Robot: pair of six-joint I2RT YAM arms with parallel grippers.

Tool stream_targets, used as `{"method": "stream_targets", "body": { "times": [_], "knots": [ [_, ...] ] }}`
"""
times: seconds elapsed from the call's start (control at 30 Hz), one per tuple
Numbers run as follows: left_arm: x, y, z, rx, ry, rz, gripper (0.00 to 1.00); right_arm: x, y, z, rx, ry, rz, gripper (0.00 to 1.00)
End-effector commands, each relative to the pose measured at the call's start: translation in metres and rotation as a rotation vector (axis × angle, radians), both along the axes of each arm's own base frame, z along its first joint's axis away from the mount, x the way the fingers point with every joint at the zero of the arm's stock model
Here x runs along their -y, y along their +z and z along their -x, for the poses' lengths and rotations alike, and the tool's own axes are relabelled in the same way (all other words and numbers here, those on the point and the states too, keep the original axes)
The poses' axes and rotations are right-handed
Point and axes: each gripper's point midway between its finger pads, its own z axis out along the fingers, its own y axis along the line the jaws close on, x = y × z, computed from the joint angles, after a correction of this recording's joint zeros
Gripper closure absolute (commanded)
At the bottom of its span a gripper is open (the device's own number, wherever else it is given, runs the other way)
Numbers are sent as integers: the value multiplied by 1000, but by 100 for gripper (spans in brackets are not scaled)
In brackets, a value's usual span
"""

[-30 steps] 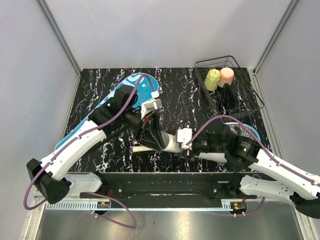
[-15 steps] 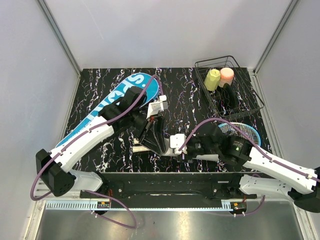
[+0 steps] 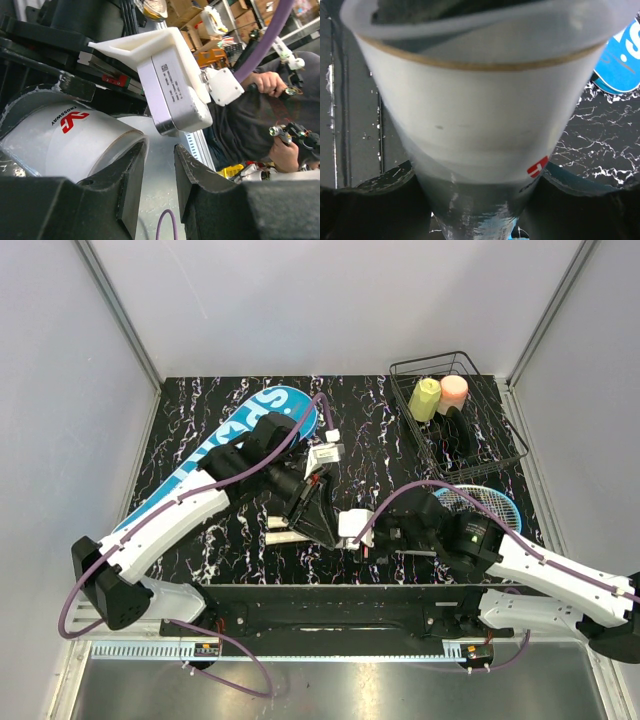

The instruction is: Pack up the badminton gear

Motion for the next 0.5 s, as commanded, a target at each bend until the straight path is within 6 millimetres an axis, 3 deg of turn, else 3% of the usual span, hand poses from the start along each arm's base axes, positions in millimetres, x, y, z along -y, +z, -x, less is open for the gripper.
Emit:
{"method": "stream_targets", "body": {
  "times": [0.0,0.07,0.3,0.47],
  "knots": [
    [22,-49,-39,170,174,-183,64,-40,151,-7,259,55,-449,80],
    [23,-57,-39,179,174,-241,64,-42,149,-12,266,33,-428,80],
    [30,-57,-29,134,92,-202,62,-46,157,-5,323,71,-438,79],
    [36,-79,-37,110,105,-294,61,-46,163,0,349,93,-435,79]
  ]
}}
